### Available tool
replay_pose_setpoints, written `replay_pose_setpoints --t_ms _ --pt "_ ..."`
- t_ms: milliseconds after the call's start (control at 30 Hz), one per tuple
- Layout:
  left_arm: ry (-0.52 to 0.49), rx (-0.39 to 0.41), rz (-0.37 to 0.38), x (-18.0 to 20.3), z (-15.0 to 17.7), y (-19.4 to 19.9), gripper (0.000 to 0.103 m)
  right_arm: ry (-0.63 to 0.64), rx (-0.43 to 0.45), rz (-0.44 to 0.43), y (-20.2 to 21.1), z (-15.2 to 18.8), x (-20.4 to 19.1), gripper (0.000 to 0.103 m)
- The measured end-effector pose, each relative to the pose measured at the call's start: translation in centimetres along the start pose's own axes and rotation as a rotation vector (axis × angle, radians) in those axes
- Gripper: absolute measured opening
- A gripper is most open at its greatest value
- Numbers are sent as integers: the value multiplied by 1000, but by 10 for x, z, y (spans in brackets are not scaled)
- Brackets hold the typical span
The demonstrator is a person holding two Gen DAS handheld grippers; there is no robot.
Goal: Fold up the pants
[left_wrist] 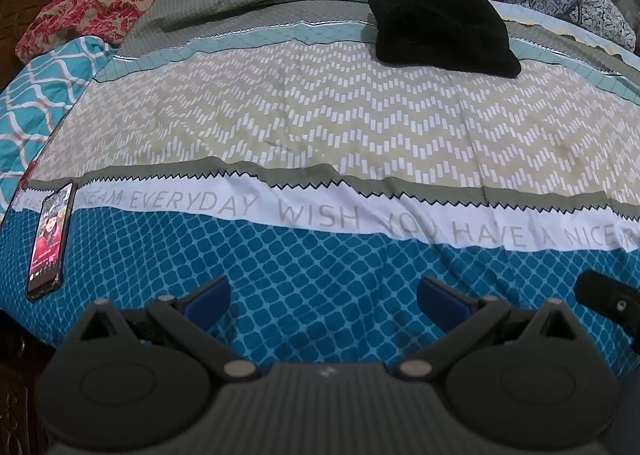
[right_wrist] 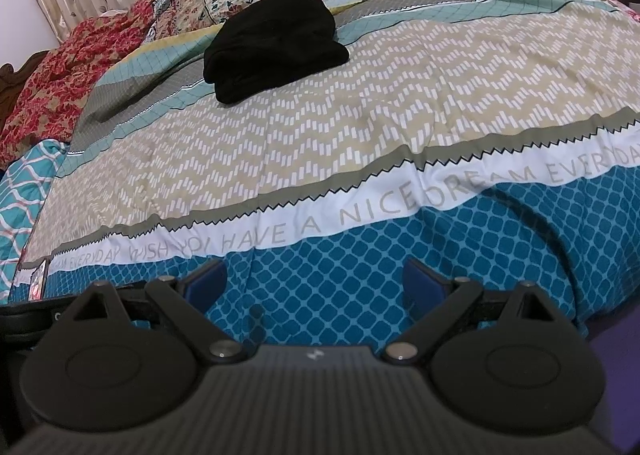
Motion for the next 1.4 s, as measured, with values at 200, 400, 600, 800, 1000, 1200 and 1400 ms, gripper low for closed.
replay_pose_setpoints --t_ms 200,400,600,800,1000,1200,1400 --pt "-2 -1 -5 0 0 0 103 -1 -5 -8 0 0 0 96" --pt "-13 -1 -10 0 0 -1 103 1 -9 -14 0 0 -1 96" --pt "-18 -1 -19 0 0 -2 103 11 -10 -22 0 -1 -2 96" --pt "-28 11 -41 0 0 -2 103 14 -13 -23 -1 -1 -2 96" --pt "-32 24 -60 -1 -2 0 103 15 -9 -27 0 -2 -2 96" --pt "-33 28 -71 -3 -2 0 103 5 -10 -28 1 -2 0 96" --pt "-37 35 -76 -4 -1 2 103 6 -12 -32 2 -1 -1 96"
Point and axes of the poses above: each gripper's, at about its wrist camera, not at the fingertips, and y roughly against the way its jaws point, x to its right, z to its underside, the point moved 2 cm from there along -y, roughly the way its jaws point, and after that the axes turned 5 degrees about -y, right-handed, at the moved point
